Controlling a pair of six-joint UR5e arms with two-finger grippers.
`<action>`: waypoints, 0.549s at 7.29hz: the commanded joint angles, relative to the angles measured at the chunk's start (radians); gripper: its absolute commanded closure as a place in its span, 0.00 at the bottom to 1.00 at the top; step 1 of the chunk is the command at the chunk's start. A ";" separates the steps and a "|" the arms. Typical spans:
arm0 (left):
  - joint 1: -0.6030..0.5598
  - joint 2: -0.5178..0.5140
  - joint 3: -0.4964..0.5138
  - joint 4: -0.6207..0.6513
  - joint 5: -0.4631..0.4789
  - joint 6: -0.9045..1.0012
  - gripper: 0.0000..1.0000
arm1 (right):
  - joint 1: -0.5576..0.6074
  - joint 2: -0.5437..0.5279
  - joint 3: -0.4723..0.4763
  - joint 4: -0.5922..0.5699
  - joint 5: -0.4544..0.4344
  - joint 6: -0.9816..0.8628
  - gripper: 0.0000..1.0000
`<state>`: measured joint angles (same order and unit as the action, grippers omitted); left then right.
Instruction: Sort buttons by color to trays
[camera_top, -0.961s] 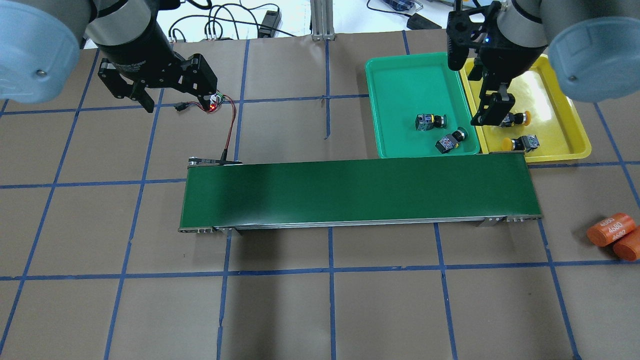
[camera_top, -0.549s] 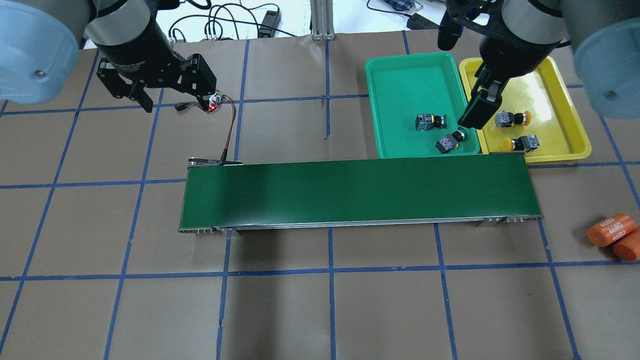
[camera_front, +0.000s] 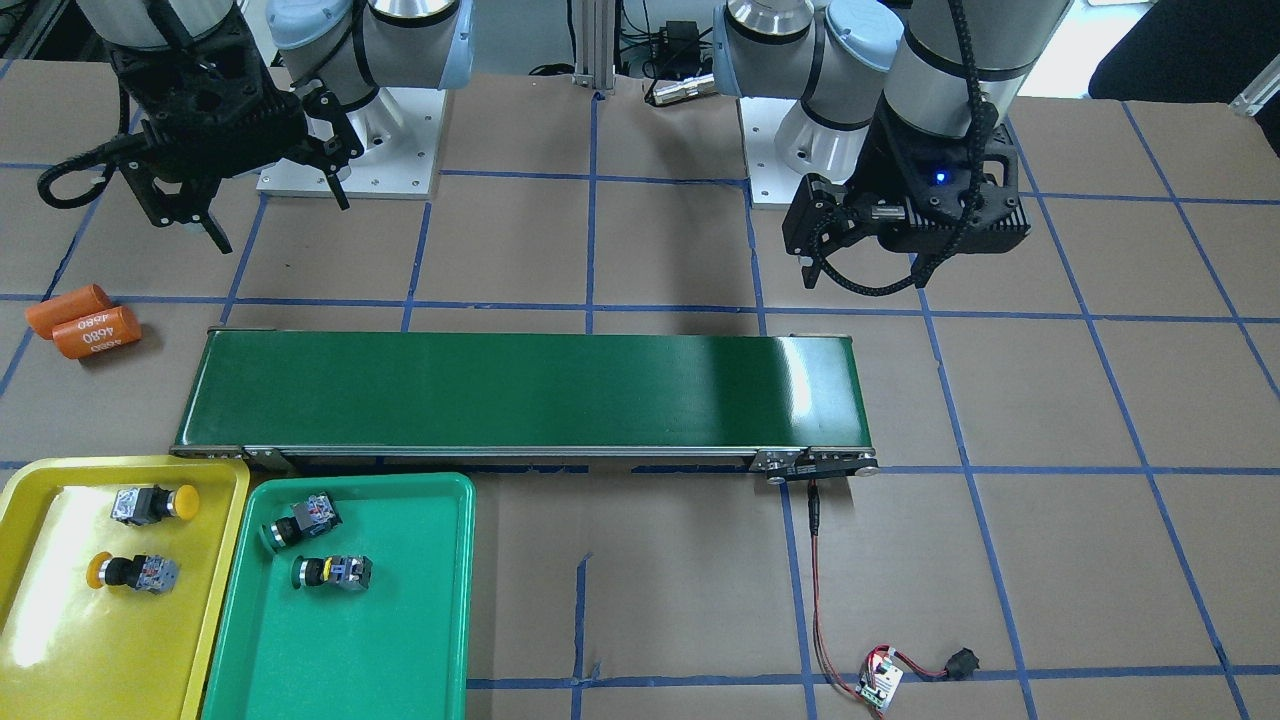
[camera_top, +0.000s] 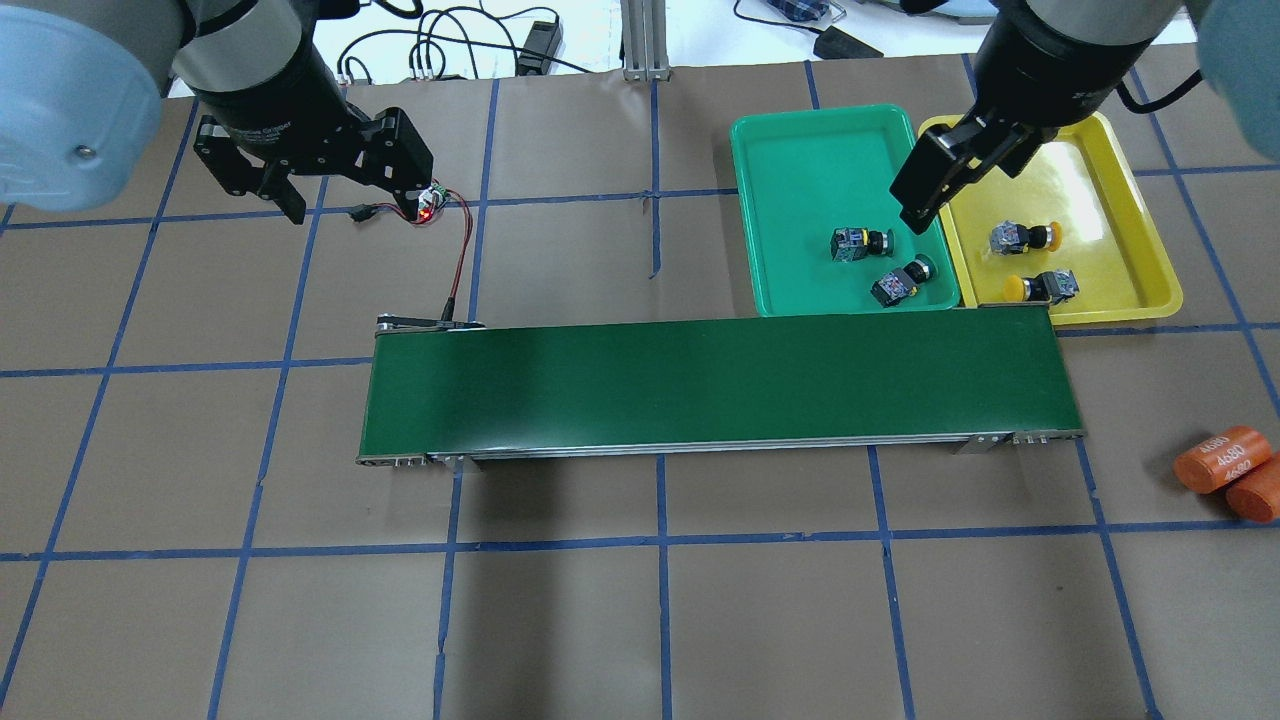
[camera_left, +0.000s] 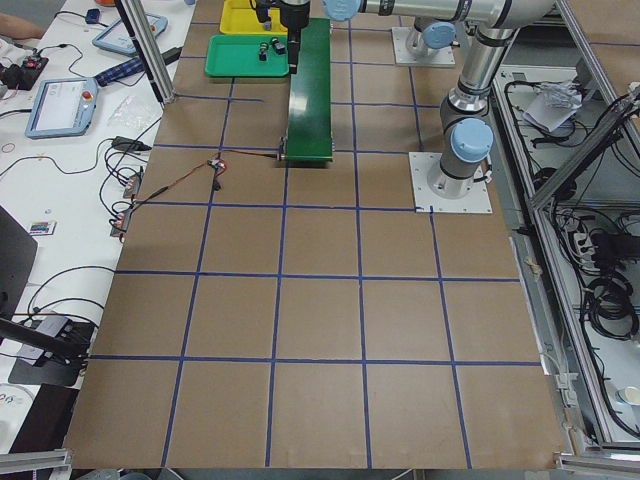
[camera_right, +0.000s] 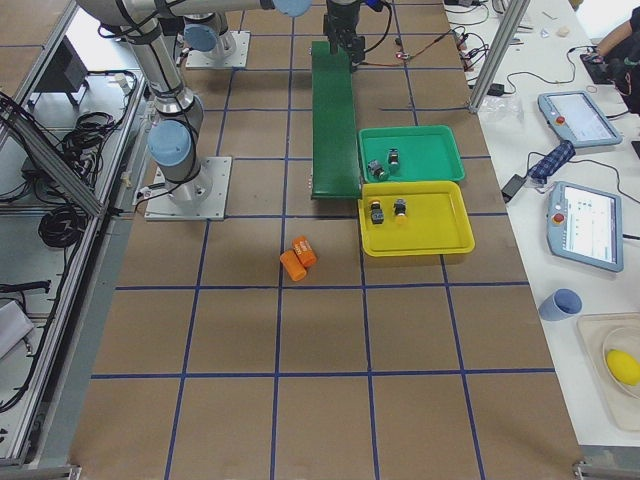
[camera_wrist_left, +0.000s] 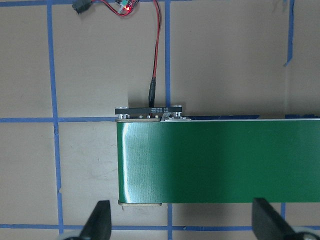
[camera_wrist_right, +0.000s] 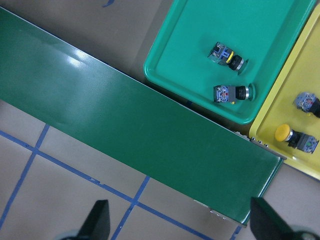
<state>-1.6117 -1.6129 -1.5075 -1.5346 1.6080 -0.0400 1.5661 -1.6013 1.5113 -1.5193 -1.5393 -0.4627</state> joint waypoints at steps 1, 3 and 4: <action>-0.001 -0.013 0.003 0.004 0.000 -0.001 0.00 | -0.001 0.001 -0.002 0.060 0.001 0.238 0.00; 0.004 0.004 -0.003 -0.002 -0.016 -0.003 0.00 | -0.001 0.003 0.007 0.065 -0.004 0.282 0.00; 0.012 0.008 0.003 -0.012 -0.011 -0.001 0.00 | -0.001 0.006 -0.005 0.064 -0.004 0.283 0.00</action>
<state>-1.6074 -1.6097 -1.5079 -1.5383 1.5957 -0.0423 1.5647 -1.5981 1.5133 -1.4561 -1.5419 -0.1929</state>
